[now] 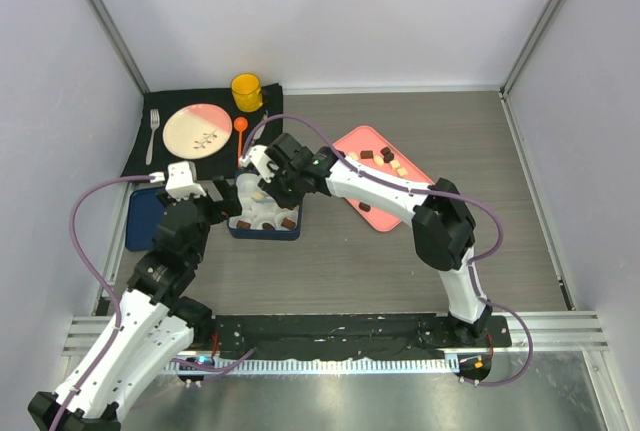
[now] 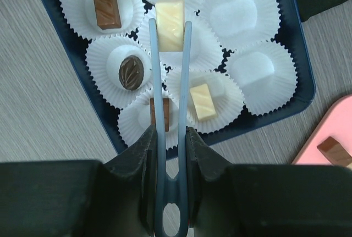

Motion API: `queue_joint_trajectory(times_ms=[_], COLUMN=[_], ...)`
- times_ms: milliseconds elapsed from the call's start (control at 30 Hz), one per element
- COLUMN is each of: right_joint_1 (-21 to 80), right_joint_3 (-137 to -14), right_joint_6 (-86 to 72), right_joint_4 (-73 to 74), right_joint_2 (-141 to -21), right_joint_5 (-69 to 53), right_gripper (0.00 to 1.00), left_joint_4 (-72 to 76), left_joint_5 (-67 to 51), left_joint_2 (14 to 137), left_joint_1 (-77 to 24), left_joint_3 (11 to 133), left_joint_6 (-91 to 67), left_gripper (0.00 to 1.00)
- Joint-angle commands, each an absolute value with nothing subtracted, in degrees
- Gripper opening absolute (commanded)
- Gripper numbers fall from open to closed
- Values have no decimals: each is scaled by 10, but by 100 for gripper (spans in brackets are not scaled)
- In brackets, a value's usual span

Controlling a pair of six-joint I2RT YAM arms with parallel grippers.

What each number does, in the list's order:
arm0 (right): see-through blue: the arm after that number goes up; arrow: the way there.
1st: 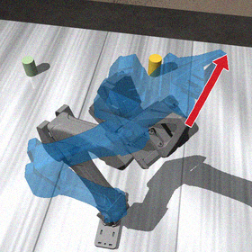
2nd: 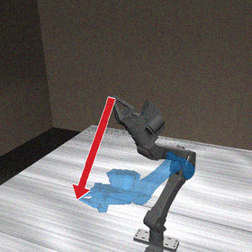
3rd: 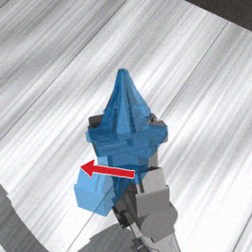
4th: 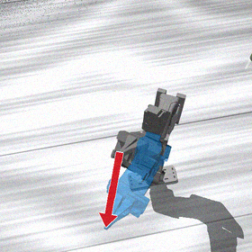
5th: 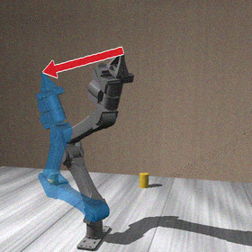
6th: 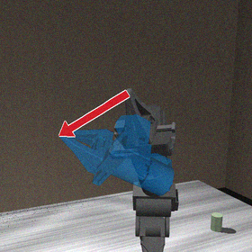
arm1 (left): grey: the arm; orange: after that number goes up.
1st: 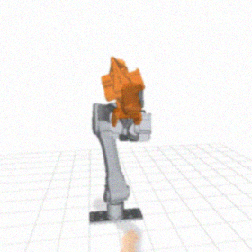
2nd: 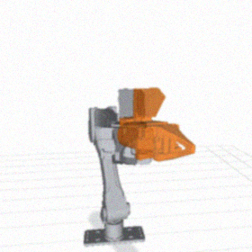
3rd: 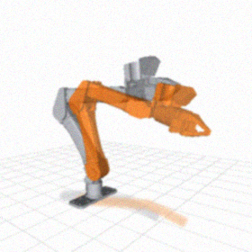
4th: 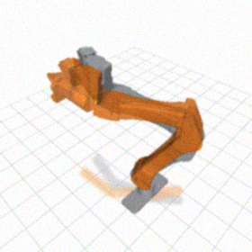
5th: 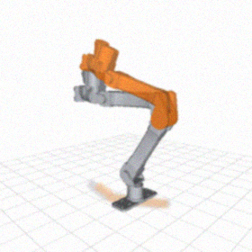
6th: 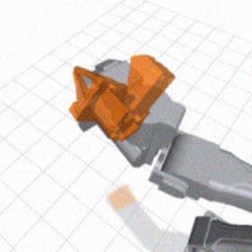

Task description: Pack the chocolate

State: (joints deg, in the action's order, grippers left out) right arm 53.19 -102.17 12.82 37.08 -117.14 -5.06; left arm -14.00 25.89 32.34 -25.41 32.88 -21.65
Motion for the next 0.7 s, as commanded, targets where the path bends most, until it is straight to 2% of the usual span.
queue_joint_trajectory(times_ms=[0,667], right_joint_1=[533,533], right_joint_3=[-1041,-1003], right_joint_6=[112,105], right_joint_4=[323,323], right_joint_2=[-1183,-1185], right_joint_5=[-51,-44], right_gripper=[17,18], left_joint_4=[-124,-124], left_joint_5=[264,264], left_joint_2=[317,321], left_joint_1=[-251,-252], left_joint_3=[354,354], left_joint_6=[-210,-210], left_gripper=[100,100])
